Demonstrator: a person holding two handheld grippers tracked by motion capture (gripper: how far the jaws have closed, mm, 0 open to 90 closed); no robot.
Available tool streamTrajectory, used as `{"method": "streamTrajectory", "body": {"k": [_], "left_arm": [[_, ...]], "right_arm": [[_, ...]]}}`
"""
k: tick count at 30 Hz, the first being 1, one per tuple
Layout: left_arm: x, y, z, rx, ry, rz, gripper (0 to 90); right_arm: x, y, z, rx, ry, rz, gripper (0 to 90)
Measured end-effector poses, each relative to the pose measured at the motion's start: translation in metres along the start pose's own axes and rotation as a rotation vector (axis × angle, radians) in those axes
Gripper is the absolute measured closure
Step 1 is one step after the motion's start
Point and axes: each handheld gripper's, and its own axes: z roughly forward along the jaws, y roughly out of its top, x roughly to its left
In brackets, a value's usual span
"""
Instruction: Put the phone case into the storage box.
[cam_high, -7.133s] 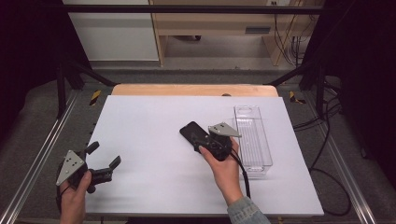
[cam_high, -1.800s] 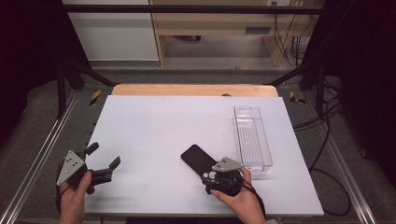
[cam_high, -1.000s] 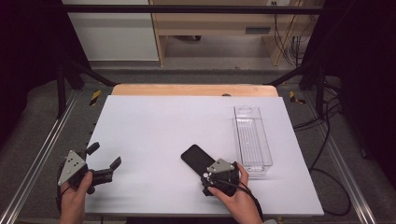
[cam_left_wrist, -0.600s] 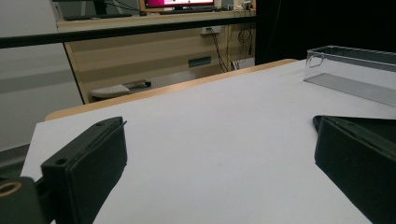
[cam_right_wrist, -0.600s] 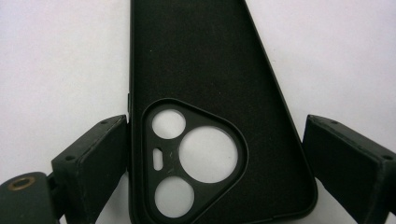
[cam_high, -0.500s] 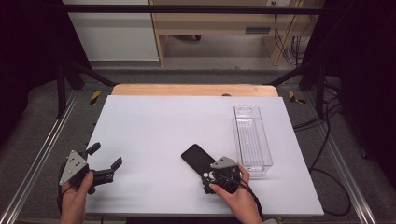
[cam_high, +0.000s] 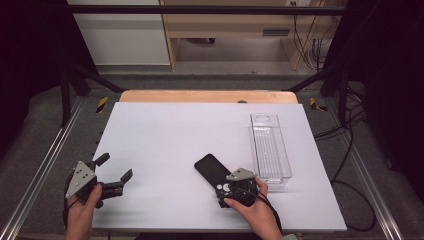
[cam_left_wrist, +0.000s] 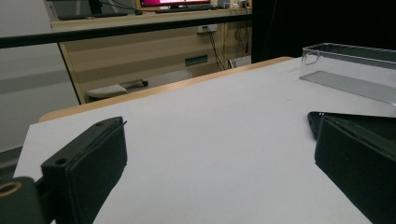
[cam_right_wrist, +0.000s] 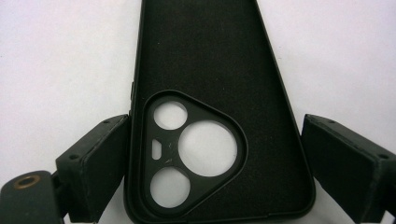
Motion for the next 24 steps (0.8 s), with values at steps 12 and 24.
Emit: {"method": "streamTrajectory", "body": {"k": [12,24], "left_arm": [[0.000,0.000,0.000,-0.001,-0.005,0.000,2.6],[-0.010,0.000,0.007,0.041,-0.039,0.051,2.6]], "right_arm": [[0.001,0.004,0.003,0.005,-0.003,0.018,9.6],[0.001,0.004,0.000,0.015,0.008,-0.017,13.5]]}}
